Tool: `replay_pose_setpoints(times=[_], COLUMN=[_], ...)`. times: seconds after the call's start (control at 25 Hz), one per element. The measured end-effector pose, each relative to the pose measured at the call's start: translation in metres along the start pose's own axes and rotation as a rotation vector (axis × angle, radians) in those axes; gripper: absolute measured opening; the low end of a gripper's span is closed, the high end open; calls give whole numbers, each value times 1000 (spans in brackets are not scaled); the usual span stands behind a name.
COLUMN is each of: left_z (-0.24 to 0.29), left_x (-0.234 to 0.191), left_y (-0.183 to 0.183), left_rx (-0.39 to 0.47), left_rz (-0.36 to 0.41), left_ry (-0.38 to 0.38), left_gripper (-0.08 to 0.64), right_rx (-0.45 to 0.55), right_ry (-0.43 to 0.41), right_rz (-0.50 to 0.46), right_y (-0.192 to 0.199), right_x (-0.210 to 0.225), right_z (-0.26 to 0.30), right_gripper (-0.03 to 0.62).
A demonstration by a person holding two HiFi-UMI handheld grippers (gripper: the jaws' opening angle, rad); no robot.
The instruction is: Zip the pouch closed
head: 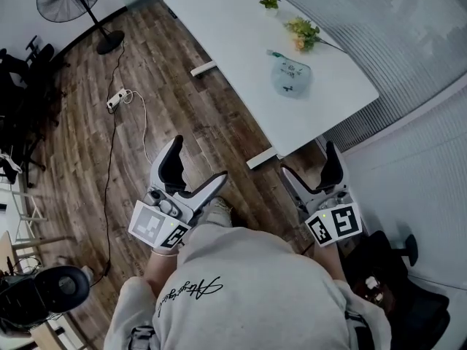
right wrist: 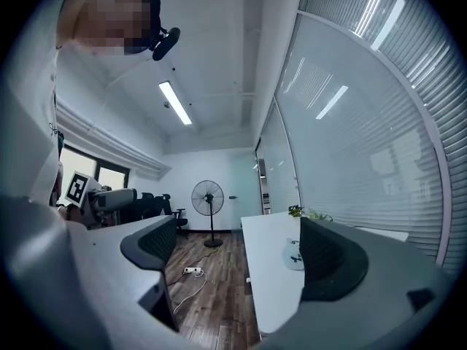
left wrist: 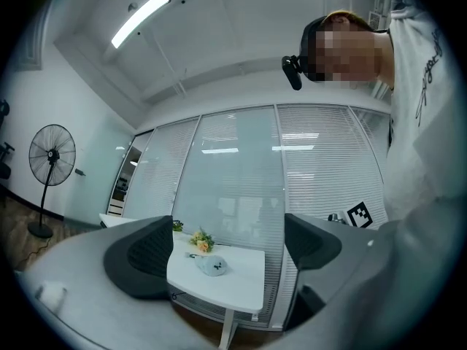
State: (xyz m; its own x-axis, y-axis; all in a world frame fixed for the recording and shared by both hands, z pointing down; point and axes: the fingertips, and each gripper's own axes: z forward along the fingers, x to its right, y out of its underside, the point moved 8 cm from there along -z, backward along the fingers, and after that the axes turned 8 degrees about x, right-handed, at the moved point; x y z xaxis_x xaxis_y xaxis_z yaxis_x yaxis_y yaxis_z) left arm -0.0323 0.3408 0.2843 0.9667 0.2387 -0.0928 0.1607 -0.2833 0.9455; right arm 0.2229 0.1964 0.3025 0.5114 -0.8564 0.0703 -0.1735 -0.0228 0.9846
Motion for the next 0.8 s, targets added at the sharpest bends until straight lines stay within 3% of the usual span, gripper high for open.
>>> replay_pose_setpoints(times=[0.28, 0.8], left_z=[7, 106], left_x=[-25, -110], left_y=[13, 49], left_rx=[-17, -3], left_rz=[-5, -48], left_ry=[-10, 131], left_gripper=[460, 460], right_rx=[-12, -15], right_ry=[13, 127], right_rz=[-4, -27], right_y=[10, 35], right_x=[9, 52], right_z=[20, 99], right_gripper=[511, 508])
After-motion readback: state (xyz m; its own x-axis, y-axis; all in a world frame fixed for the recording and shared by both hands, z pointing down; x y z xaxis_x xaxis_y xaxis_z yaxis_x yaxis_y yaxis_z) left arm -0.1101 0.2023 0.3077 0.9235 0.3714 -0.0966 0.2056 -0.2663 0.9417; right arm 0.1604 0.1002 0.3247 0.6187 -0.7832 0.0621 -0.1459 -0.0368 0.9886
